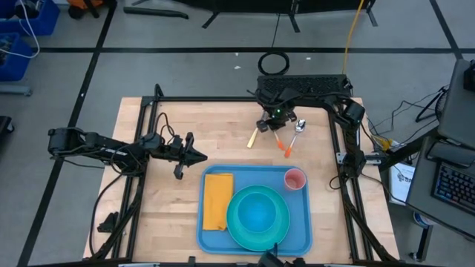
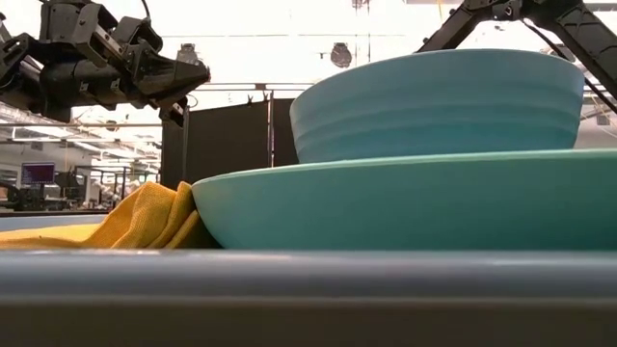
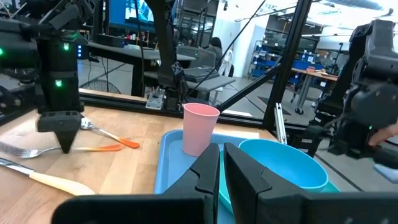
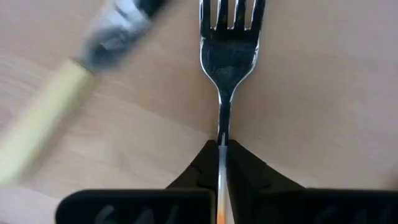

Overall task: Set up tray
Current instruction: Put the orange fork on top of the orange napkin on the blue serving tray

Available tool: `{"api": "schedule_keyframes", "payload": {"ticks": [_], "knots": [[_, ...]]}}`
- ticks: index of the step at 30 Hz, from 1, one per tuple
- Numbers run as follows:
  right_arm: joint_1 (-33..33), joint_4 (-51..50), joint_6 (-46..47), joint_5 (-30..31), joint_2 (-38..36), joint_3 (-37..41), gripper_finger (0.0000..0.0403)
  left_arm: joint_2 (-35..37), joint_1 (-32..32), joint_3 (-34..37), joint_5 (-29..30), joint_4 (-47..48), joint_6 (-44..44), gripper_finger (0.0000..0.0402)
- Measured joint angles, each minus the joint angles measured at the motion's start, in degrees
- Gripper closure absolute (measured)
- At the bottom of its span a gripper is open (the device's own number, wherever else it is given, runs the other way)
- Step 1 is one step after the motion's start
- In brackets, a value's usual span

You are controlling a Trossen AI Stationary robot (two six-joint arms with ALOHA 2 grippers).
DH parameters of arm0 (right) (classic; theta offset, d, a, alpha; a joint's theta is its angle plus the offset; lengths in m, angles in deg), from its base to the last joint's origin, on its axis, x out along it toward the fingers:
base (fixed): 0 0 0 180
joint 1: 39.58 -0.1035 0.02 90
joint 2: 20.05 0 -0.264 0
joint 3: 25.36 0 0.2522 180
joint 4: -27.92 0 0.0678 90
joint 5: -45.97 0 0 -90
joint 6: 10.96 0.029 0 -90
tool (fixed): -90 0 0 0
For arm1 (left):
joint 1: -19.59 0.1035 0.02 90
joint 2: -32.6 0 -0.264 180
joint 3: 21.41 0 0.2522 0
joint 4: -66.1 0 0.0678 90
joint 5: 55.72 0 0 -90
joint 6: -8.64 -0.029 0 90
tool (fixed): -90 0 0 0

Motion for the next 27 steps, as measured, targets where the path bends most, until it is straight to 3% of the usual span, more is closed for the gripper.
{"api": "schedule_keyframes", "payload": {"ticks": [7, 13, 24, 27], "knots": [[-0.01, 0.38, 2.68, 0.68, -5.02, -0.18, 0.0401, 0.0, 0.0, 0.0, 0.0, 0.04, 0.0, 0.0376], [-0.81, 0.11, 6.17, -3.57, -7.47, -0.21, 0.0402, 0.0, -0.02, 0.0, 0.0, 0.35, 0.13, 0.0376], [-6.44, 2.21, 7.9, -3.31, -10.63, -0.23, 0.0402, 0.0, -0.02, 0.0, 3.41, 0.96, -1.37, 0.0376], [-9.01, 5.55, 7.67, -0.52, -11.59, -0.23, 0.0402, 0.0, -0.02, 0.0, 3.43, 0.94, -0.62, 0.0376]]}}
